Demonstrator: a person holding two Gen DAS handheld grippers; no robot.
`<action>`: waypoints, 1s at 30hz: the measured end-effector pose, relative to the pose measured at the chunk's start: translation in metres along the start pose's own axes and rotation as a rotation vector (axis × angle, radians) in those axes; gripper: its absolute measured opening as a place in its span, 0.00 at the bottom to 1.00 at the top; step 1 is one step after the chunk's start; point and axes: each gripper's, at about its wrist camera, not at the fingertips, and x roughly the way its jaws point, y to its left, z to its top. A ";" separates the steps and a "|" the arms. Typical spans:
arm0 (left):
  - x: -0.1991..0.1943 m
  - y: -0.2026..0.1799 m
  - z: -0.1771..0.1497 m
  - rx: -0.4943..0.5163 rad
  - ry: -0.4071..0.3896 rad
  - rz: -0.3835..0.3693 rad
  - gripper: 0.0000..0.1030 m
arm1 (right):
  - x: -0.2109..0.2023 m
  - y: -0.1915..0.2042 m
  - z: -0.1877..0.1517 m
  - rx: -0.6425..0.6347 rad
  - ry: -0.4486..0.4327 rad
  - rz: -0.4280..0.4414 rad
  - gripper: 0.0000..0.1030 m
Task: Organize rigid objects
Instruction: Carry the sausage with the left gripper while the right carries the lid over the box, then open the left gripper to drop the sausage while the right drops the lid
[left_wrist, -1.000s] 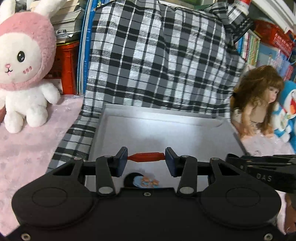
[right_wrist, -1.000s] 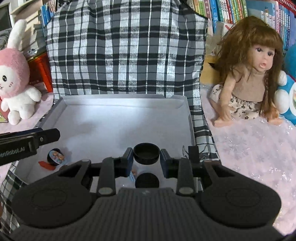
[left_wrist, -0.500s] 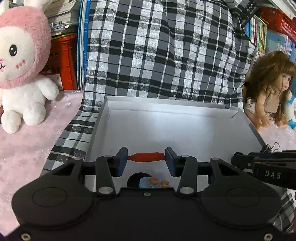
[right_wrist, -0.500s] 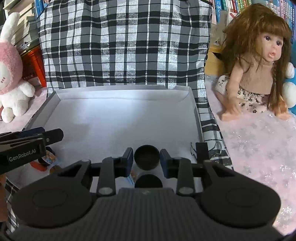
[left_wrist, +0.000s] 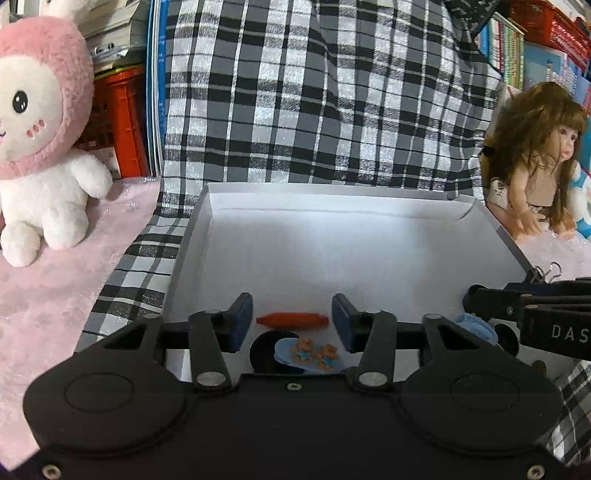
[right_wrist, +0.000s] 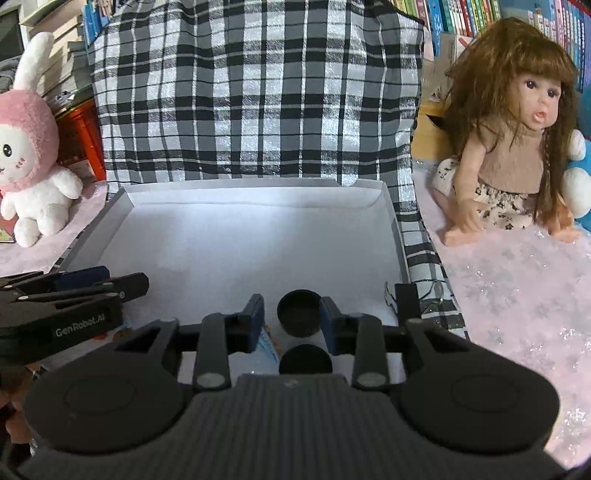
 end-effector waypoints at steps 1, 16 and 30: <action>-0.004 0.000 0.000 0.008 -0.009 -0.002 0.51 | -0.004 0.000 -0.001 -0.003 -0.011 0.001 0.58; -0.090 -0.009 -0.022 0.084 -0.170 -0.051 0.84 | -0.081 0.014 -0.032 -0.069 -0.191 0.069 0.83; -0.162 -0.014 -0.083 0.087 -0.231 -0.112 0.90 | -0.147 0.016 -0.097 -0.147 -0.300 0.104 0.85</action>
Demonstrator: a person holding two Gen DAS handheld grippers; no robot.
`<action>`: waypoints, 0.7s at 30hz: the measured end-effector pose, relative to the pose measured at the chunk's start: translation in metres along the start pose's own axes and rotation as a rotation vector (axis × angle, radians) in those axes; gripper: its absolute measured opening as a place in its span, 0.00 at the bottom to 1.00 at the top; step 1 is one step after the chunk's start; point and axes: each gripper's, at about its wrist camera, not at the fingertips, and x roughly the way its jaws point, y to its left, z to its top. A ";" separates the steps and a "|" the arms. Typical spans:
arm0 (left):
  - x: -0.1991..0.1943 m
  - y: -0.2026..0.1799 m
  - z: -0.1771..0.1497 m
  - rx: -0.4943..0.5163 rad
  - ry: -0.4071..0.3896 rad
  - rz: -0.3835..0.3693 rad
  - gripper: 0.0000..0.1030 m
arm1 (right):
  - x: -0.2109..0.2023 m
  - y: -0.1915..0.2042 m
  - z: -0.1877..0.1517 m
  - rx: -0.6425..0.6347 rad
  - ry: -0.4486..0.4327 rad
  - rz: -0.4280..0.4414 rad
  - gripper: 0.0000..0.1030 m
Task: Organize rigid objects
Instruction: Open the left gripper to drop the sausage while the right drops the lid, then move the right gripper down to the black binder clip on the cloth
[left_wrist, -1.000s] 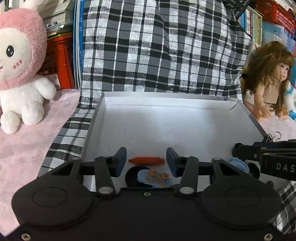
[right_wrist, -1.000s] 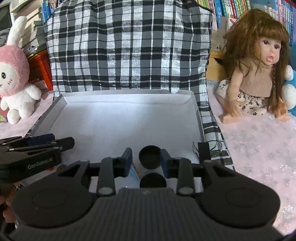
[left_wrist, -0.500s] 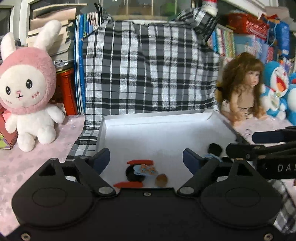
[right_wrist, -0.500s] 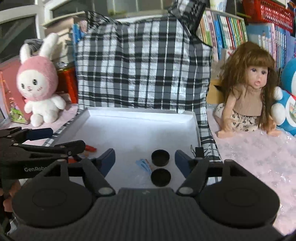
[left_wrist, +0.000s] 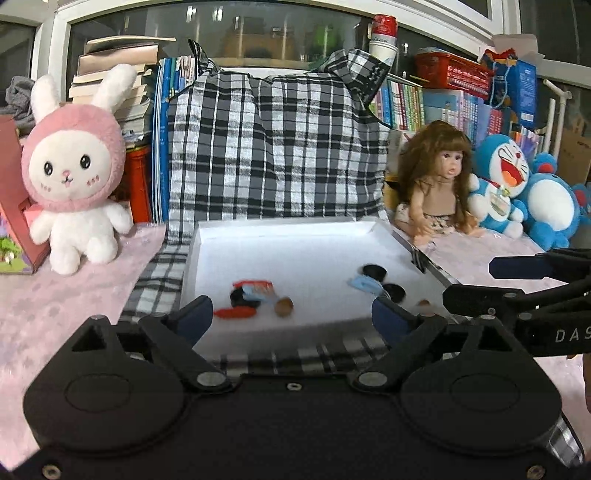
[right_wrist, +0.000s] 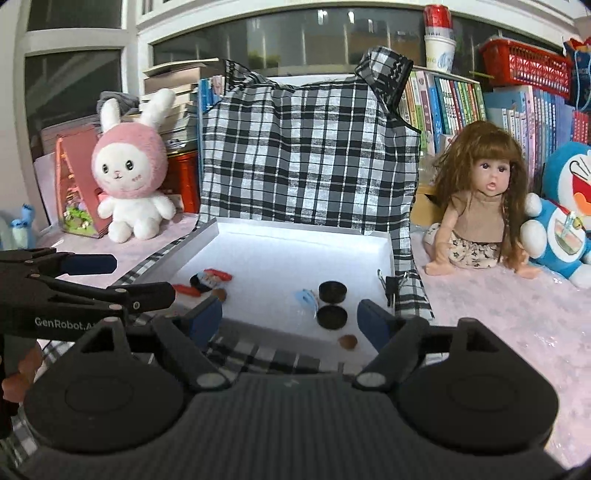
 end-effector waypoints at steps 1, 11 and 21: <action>-0.004 -0.001 -0.005 0.000 0.001 -0.001 0.90 | -0.004 0.002 -0.004 -0.012 -0.005 -0.001 0.85; -0.036 -0.016 -0.053 0.050 0.015 -0.012 0.90 | -0.025 0.016 -0.044 -0.124 -0.006 0.012 0.86; -0.052 -0.031 -0.092 0.113 0.074 -0.058 0.80 | -0.031 0.014 -0.077 -0.249 0.070 0.089 0.85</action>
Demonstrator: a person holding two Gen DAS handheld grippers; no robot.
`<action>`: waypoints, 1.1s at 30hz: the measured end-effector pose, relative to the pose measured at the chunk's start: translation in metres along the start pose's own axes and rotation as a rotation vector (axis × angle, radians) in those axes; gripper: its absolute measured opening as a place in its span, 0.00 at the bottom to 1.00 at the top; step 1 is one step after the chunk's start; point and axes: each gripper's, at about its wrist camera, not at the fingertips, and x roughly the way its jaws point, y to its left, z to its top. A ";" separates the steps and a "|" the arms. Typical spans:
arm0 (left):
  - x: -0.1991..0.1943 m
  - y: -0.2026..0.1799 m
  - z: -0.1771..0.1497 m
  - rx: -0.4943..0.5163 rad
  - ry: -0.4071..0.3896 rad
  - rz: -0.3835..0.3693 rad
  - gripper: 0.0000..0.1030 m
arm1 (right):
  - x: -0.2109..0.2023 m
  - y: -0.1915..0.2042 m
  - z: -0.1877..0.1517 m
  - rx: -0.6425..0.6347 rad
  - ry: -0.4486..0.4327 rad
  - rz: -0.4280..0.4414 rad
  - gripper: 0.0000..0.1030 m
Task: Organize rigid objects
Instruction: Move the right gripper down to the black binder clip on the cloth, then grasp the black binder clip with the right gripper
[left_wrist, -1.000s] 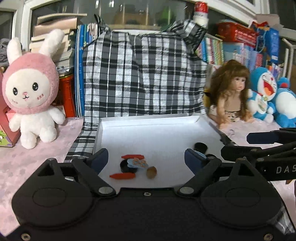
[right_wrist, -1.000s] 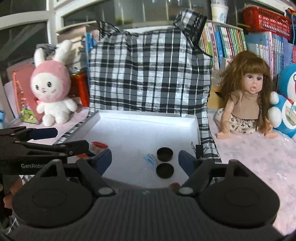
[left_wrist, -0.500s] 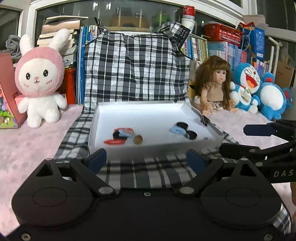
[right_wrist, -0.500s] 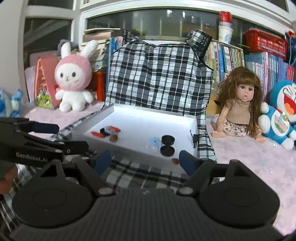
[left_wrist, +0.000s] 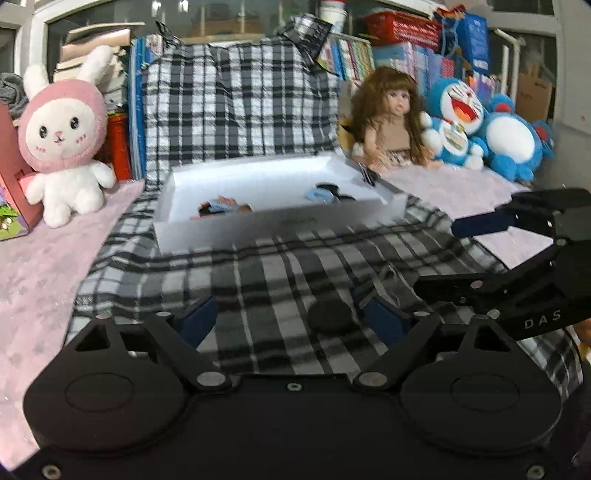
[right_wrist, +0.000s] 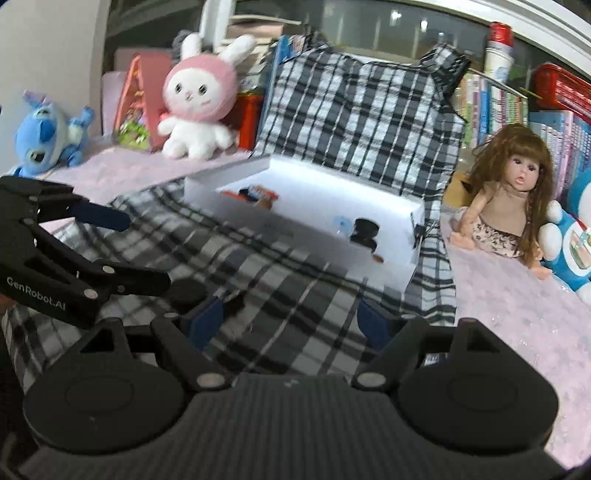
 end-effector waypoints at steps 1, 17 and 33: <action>0.001 -0.002 -0.002 0.005 0.013 -0.004 0.78 | 0.001 0.002 -0.002 -0.009 0.005 0.002 0.85; 0.029 -0.013 -0.001 0.006 0.048 -0.025 0.29 | 0.015 0.020 -0.006 -0.091 0.058 0.050 0.53; 0.026 0.013 0.005 -0.051 0.053 0.046 0.29 | 0.045 0.029 0.014 -0.151 0.065 0.145 0.56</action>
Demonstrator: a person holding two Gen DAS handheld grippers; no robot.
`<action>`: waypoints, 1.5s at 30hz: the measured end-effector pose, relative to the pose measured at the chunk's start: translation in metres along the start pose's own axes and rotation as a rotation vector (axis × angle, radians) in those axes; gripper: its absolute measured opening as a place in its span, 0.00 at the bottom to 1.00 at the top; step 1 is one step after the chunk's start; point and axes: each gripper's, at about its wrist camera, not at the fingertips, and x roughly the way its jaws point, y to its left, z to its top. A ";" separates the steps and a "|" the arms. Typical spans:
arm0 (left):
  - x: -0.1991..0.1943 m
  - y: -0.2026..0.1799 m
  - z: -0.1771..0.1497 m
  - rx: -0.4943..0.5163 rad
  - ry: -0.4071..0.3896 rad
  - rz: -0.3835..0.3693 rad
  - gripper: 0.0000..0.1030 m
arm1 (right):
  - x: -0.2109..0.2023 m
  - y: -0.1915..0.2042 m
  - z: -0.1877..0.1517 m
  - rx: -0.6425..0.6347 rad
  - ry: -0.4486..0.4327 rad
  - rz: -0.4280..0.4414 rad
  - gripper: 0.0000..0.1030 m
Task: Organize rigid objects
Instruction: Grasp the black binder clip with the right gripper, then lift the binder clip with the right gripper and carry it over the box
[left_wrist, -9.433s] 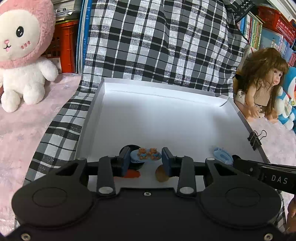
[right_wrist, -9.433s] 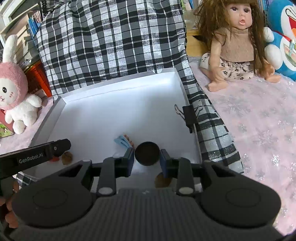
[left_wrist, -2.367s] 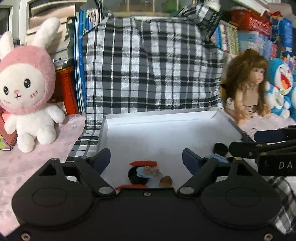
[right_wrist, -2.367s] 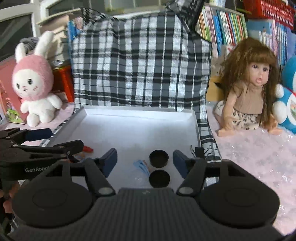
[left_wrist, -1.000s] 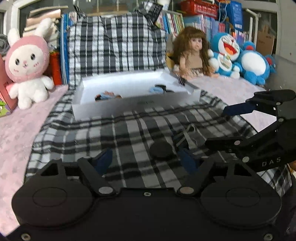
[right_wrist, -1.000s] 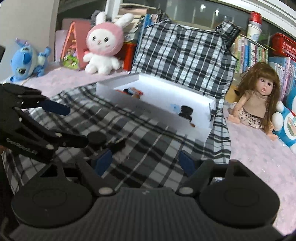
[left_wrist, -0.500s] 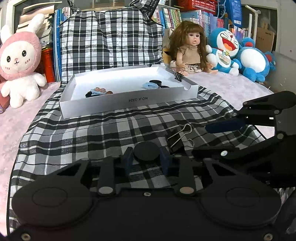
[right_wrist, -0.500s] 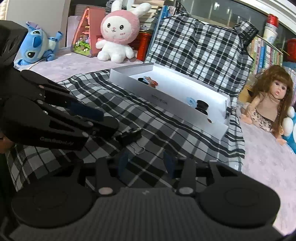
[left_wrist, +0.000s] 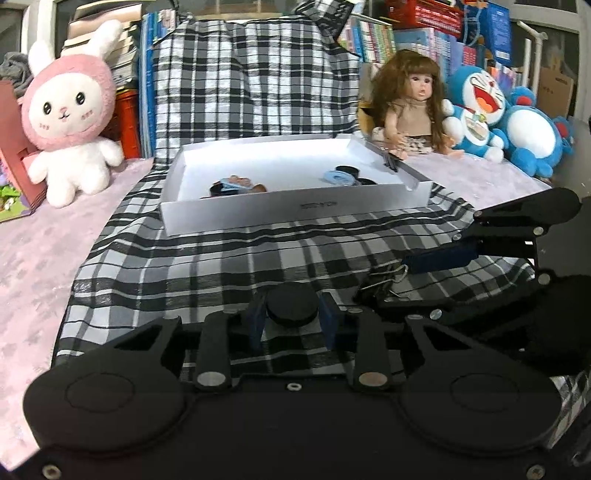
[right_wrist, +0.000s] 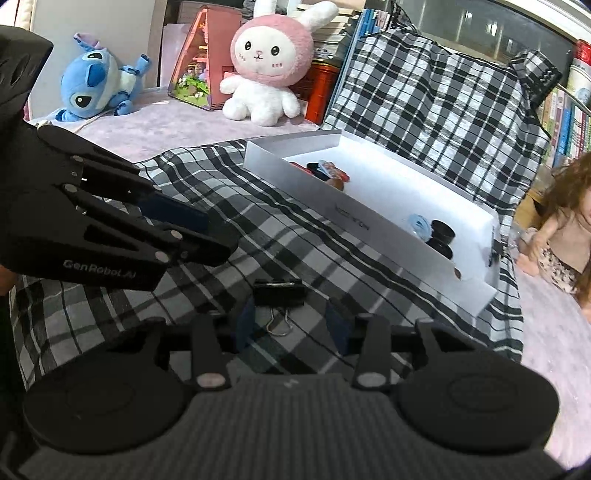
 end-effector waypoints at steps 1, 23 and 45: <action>0.001 0.002 0.000 -0.008 0.003 0.004 0.29 | 0.001 0.001 0.001 0.003 0.000 0.001 0.56; 0.010 0.015 0.003 -0.095 0.011 0.059 0.29 | 0.008 0.017 0.008 0.251 -0.007 -0.083 0.39; 0.007 0.026 0.062 -0.120 -0.031 0.068 0.29 | -0.015 -0.029 0.039 0.380 -0.053 -0.227 0.36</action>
